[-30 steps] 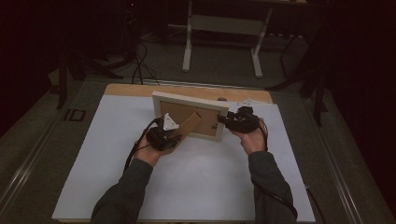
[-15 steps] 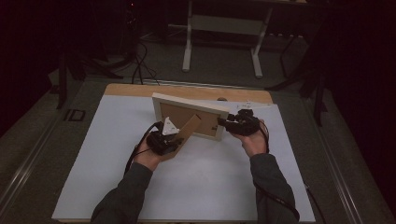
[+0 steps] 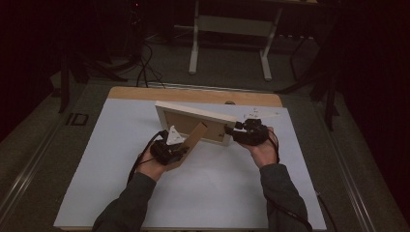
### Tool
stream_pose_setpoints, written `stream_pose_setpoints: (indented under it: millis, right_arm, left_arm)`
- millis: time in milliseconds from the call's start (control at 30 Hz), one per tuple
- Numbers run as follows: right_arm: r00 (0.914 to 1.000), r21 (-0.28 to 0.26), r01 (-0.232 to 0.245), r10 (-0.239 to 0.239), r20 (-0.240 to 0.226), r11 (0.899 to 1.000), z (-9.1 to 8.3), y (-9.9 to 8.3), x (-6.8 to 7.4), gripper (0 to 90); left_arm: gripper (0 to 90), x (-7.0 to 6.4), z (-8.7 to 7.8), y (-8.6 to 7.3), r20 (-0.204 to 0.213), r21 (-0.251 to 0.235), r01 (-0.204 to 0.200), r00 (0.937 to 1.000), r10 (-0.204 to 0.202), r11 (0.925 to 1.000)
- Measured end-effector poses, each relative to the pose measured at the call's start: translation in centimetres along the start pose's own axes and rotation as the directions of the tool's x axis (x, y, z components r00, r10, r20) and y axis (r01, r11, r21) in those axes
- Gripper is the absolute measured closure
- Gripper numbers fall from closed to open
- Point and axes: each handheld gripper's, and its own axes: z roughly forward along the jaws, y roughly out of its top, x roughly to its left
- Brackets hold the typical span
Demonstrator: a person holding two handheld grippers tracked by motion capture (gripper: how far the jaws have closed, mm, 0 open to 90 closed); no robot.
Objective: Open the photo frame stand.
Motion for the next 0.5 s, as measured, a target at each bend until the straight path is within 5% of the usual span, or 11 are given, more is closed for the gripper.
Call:
stream_pose_setpoints:
  millis: [500]
  right_arm:
    - [1.0, -0.017, 0.004, -0.004, -0.003, 1.0, -0.26, -0.69, 0.85, 56.7]
  left_arm:
    - [75.5, -0.27, -0.03, -0.56, -0.002, 0.009, -0.008, 1.0, 0.008, 0.9999]
